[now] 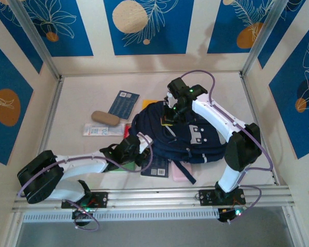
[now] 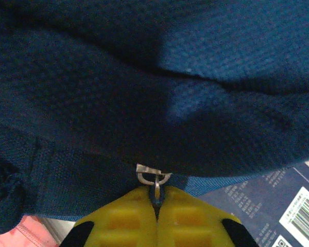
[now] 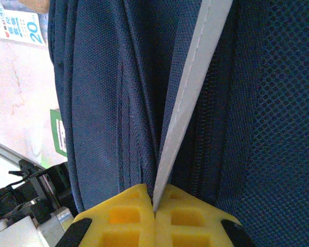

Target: Pack books, pencil case, and school supplies into a backpack

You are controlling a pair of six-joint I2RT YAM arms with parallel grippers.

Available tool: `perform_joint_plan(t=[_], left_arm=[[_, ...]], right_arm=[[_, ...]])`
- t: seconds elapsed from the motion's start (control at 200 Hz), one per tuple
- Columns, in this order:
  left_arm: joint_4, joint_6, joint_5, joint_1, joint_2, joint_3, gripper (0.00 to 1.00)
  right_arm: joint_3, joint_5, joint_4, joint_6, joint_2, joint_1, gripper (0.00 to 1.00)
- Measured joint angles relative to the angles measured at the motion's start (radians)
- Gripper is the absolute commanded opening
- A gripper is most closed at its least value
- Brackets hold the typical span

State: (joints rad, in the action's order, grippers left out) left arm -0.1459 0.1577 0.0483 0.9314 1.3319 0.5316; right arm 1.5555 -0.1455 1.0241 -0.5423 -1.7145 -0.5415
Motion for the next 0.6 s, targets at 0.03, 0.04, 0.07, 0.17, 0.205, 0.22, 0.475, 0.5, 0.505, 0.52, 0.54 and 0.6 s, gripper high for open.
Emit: perform_joint_plan(t=[0.03,0.04,0.07,0.17,0.205,0.22,0.475,0.5,0.505,0.52,0.54,0.6], left_arm=[[0.000,-0.003,0.005,0.000,0.000,0.000,0.00],[0.000,-0.003,0.006,0.000,0.000,0.000,0.00],[0.000,-0.006,0.011,0.000,-0.002,0.000,0.00],[0.007,-0.011,0.024,-0.004,-0.023,-0.001,0.00],[0.010,-0.011,0.027,-0.007,-0.035,-0.002,0.00],[0.011,-0.011,0.029,-0.009,-0.042,-0.003,0.00],[0.052,-0.011,-0.008,-0.103,-0.111,-0.019,0.00],[0.057,-0.011,-0.016,-0.112,-0.111,-0.019,0.00],[0.058,-0.011,-0.019,-0.116,-0.111,-0.019,0.00],[0.061,-0.011,-0.026,-0.122,-0.111,-0.018,0.00],[0.065,-0.011,-0.031,-0.130,-0.111,-0.018,0.00],[0.083,-0.012,-0.056,-0.157,-0.104,-0.008,0.00]], right_arm=[[0.000,0.001,0.000,0.000,0.000,0.000,0.00],[0.000,0.002,0.000,0.001,0.000,0.000,0.00],[0.000,0.005,0.001,0.004,0.000,0.000,0.00],[0.000,0.021,0.010,0.024,0.000,0.000,0.00],[0.000,0.031,0.014,0.033,0.000,-0.001,0.00],[0.000,0.035,0.016,0.037,0.000,-0.002,0.00],[0.010,0.134,0.034,0.131,0.000,-0.051,0.00],[0.010,0.139,0.034,0.139,0.000,-0.056,0.00],[0.010,0.140,0.033,0.141,0.000,-0.057,0.00],[0.010,0.143,0.033,0.145,0.000,-0.060,0.00],[0.010,0.147,0.034,0.152,0.000,-0.064,0.00],[0.010,0.158,0.034,0.164,0.000,-0.074,0.00]])
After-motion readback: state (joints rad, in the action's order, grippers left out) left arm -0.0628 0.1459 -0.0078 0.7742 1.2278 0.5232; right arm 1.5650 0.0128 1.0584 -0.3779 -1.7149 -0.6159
